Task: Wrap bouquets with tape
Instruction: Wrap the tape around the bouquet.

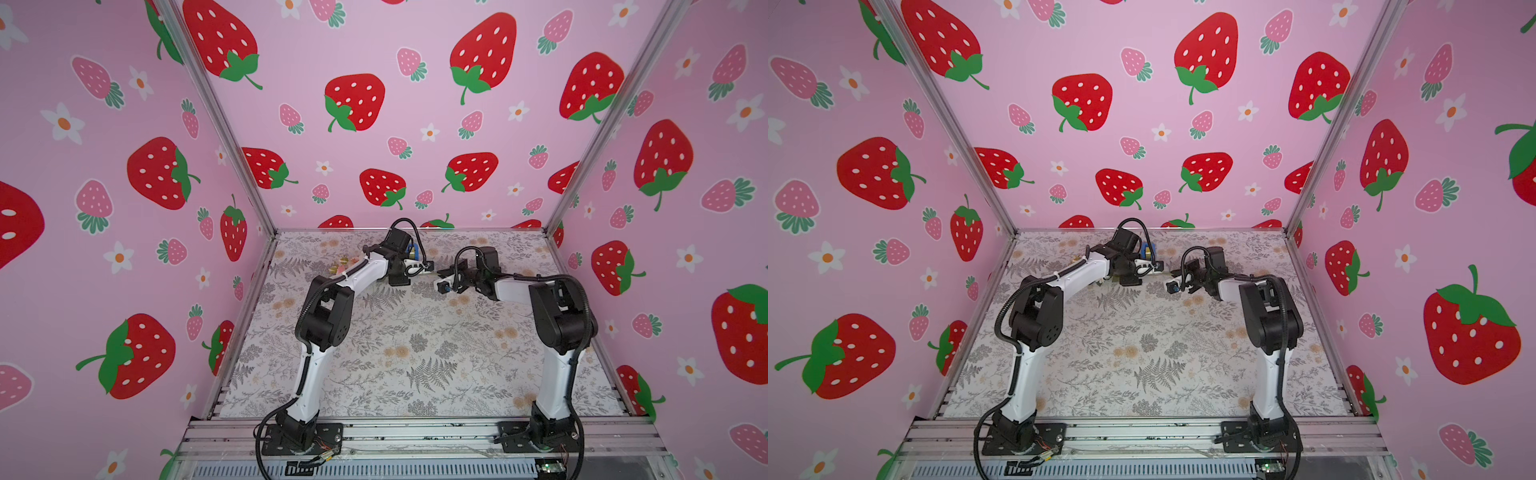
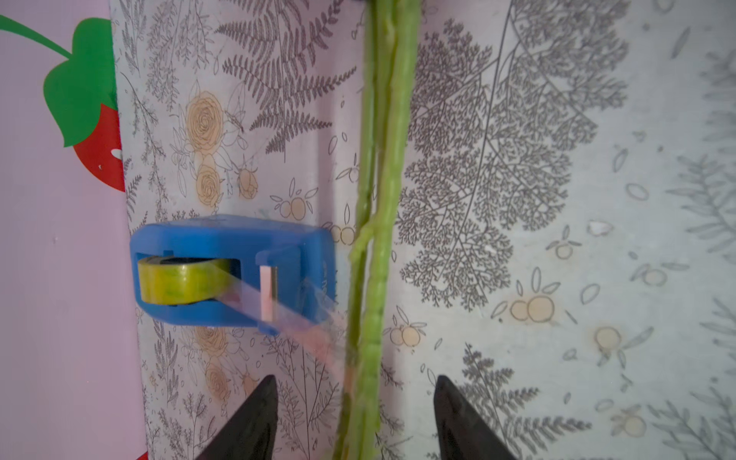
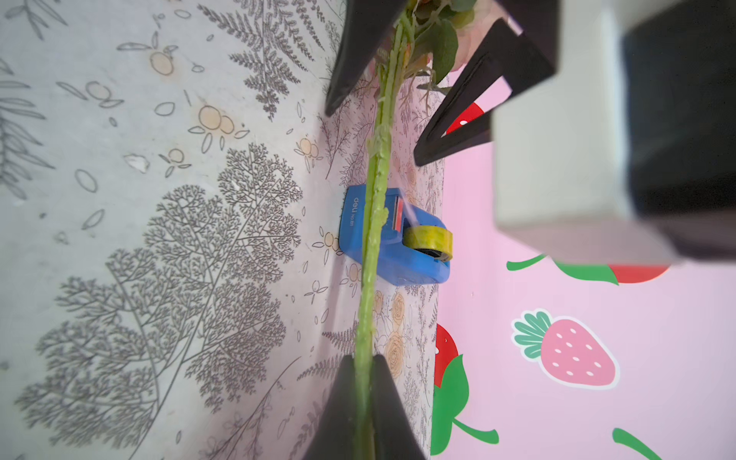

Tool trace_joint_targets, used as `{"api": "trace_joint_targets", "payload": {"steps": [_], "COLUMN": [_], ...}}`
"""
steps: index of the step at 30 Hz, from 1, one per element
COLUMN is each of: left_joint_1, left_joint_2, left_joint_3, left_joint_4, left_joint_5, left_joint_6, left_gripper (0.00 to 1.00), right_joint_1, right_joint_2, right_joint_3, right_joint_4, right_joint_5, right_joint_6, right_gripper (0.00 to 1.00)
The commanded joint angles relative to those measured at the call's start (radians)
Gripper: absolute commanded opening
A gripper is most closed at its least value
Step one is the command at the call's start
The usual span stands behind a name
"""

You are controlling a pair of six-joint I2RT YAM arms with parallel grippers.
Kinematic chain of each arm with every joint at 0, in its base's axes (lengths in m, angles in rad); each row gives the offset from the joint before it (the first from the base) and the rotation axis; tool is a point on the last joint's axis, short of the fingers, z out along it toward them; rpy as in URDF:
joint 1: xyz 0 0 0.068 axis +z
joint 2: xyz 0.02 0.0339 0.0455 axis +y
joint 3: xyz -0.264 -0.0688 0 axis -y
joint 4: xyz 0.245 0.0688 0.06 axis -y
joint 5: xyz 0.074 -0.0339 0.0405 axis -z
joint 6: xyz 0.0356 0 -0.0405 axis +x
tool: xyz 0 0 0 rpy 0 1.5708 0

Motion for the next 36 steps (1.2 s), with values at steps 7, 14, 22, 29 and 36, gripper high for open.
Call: {"api": "trace_joint_targets", "payload": {"steps": [7, 14, 22, 29, 36], "left_joint_1": [0.033, 0.023, 0.033, 0.040, 0.037], "left_joint_2": [0.037, 0.082, 0.146, 0.169, 0.094], "left_joint_3": [0.141, 0.190, 0.278, 0.295, 0.184], "left_joint_4": [-0.177, -0.198, -0.258, -0.197, -0.029], "left_joint_5": [0.016, 0.025, 0.008, -0.006, -0.029], "left_joint_6": [0.024, 0.040, 0.057, 0.056, 0.037], "left_gripper": [0.61, 0.59, 0.57, 0.13, 0.00], "right_joint_1": [0.014, 0.020, 0.024, 0.022, 0.012], "right_joint_2": [-0.036, -0.017, -0.007, -0.005, -0.007], "right_joint_3": [-0.037, -0.041, -0.054, -0.049, -0.050], "right_joint_4": [0.101, 0.148, 0.234, 0.206, 0.169], "right_joint_5": [-0.021, -0.001, 0.006, 0.004, -0.016], "right_joint_6": [-0.106, -0.144, -0.182, -0.183, -0.050], "right_gripper": [0.00, 0.00, 0.00, 0.00, 0.02]}}
